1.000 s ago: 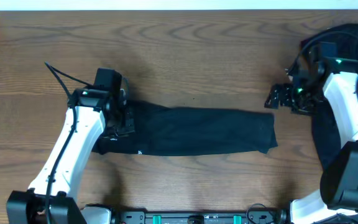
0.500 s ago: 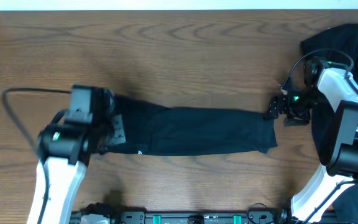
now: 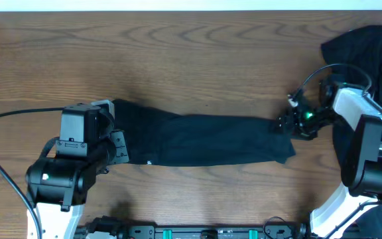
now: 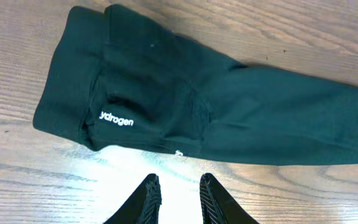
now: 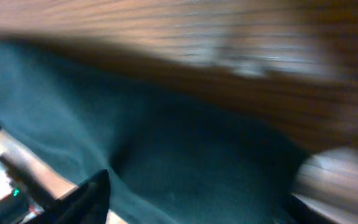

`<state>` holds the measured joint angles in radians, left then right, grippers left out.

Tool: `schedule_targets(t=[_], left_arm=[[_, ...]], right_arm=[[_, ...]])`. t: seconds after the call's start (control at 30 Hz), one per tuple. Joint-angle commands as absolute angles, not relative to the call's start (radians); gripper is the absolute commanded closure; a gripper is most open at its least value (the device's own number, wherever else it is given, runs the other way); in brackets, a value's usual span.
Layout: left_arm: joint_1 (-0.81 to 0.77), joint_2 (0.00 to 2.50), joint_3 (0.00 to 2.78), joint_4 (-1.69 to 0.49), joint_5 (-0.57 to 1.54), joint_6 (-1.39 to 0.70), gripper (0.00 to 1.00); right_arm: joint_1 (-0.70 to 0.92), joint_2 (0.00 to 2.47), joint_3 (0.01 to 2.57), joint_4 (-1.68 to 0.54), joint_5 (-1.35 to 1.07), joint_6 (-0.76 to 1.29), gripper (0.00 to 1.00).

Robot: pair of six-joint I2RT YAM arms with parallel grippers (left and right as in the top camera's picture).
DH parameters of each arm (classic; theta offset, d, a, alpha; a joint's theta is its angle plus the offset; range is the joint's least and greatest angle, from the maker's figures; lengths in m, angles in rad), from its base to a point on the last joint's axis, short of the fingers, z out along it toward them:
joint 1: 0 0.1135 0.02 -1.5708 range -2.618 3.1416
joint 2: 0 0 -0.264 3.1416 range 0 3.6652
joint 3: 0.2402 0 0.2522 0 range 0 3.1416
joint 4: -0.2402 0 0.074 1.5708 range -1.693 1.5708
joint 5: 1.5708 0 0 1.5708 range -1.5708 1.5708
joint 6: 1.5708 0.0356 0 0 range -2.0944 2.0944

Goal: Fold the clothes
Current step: 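Lift the strip's right end with the right gripper and fold it leftward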

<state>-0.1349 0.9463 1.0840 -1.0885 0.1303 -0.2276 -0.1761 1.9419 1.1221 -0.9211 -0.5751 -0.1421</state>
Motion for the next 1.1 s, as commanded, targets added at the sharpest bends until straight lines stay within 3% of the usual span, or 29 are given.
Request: schedule_targets(t=[0.0,0.1,0.3,0.4,0.7,1.07], left_arm=[[-0.134,0.960,1.104,-1.096,0.118,-0.195,0.75],[-0.134,0.969,1.104,-1.103,0.118,-0.192,0.75],[-0.134,0.974,1.104,-1.102,0.118,-0.184,0.75],[-0.134,0.974,1.104,-1.103,0.118,-0.177,0.75],[-0.134,0.973,1.104,-1.105,0.118,-0.177,0.75],[-0.134,0.973,1.104,-1.106,0.118,-0.178,0.75]], right_arm=[[-0.137,2.012,1.063,-0.905,-0.546,-0.155,0.49],[-0.139,2.008,1.064,-0.904,-0.546,-0.154,0.75],[-0.160,1.984,1.089,-0.908,-0.543,-0.154,0.98],[-0.172,1.942,1.116,-0.913,-0.525,-0.147,0.98],[-0.233,1.732,1.342,-1.091,-0.110,0.029,0.99],[-0.106,1.649,1.405,-1.152,-0.305,0.033,0.99]])
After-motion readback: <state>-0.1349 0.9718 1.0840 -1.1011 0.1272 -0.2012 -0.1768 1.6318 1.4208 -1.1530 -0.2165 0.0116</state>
